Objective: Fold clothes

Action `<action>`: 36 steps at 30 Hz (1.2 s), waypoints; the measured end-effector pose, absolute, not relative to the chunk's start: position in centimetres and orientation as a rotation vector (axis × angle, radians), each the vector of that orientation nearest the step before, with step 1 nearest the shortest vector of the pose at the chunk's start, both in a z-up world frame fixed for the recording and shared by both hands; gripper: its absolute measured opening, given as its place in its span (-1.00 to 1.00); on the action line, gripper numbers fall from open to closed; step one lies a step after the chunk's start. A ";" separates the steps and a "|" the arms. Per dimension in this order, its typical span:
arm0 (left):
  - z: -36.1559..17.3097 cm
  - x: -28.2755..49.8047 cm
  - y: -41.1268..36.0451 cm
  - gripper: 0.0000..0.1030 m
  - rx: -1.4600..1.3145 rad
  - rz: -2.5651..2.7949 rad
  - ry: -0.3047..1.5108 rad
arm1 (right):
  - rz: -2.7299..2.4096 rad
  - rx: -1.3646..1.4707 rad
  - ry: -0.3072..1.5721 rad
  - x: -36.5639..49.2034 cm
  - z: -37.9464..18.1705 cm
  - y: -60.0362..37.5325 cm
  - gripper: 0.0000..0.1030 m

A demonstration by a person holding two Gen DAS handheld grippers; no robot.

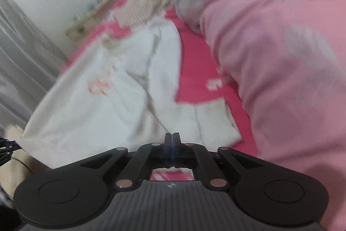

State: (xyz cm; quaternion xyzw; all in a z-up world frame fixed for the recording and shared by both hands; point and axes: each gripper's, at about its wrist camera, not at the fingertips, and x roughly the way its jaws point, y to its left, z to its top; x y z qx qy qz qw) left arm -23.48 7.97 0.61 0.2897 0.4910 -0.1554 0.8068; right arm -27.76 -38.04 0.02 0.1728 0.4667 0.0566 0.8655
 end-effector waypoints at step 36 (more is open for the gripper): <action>-7.5 -15.5 8.2 0.26 0.265 -0.186 1.199 | 0.490 0.246 1.028 -25.2 -7.4 -30.1 -0.82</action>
